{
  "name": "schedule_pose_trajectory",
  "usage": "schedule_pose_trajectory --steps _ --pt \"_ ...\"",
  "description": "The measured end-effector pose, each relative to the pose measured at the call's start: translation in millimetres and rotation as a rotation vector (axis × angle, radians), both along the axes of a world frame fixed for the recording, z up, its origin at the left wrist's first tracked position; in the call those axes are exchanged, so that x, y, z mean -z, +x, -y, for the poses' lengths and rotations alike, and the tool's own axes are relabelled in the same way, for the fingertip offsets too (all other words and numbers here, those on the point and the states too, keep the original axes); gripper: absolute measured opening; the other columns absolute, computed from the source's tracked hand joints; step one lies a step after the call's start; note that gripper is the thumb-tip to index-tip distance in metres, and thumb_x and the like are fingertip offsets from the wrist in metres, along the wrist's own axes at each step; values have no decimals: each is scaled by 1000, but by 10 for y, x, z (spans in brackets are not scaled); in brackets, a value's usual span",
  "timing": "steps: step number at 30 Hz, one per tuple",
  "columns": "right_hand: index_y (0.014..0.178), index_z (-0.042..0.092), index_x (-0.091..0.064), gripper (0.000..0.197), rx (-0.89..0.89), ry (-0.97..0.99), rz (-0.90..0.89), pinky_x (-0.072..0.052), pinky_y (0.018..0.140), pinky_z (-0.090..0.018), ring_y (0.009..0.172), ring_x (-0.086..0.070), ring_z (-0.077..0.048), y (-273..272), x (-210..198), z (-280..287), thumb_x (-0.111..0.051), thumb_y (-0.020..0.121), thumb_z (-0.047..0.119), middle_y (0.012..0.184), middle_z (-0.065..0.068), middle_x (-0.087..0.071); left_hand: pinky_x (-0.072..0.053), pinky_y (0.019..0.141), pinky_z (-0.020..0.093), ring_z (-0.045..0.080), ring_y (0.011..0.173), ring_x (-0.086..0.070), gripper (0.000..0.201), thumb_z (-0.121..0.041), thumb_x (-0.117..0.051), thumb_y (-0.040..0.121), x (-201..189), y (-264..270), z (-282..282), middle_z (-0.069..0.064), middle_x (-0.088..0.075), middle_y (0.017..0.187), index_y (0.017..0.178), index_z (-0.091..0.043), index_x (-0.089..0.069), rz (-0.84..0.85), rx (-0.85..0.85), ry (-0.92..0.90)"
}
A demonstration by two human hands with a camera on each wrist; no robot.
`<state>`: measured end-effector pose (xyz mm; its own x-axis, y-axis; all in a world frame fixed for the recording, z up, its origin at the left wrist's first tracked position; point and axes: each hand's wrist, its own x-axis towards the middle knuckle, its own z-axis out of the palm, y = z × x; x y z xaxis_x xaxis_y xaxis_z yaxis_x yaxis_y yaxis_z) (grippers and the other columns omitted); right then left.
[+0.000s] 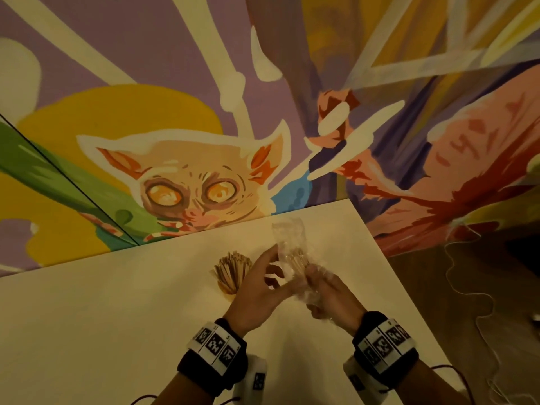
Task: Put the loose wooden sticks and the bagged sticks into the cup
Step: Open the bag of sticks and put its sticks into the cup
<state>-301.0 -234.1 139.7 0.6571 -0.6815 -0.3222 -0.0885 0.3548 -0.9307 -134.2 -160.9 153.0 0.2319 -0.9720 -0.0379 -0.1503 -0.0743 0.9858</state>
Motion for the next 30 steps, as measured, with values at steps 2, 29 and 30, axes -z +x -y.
schedule_pose_trajectory --steps 2,29,30 --pt "119 7 -57 59 4 -13 23 -29 50 -28 57 -39 -17 -22 0 -9 -47 96 61 84 -17 -53 -56 89 41 26 104 -67 62 -37 -79 85 -66 5 20 -2 -69 124 141 -28 -53 -86 -79 -49" --pt "104 9 -69 45 25 -269 -37 -50 58 -19 67 -58 -7 -43 18 190 -45 103 46 75 6 -66 -41 65 18 2 73 -51 40 -60 -79 72 -194 -150 109 -21 -50 85 91 -36 -54 640 9 108" --pt "105 3 -67 51 26 -272 -33 -51 58 -20 70 -59 -11 -44 43 199 -44 101 48 78 0 -65 -43 65 21 3 75 -53 46 -59 -83 69 -240 -131 90 -19 -53 88 95 -33 -55 552 -16 135"
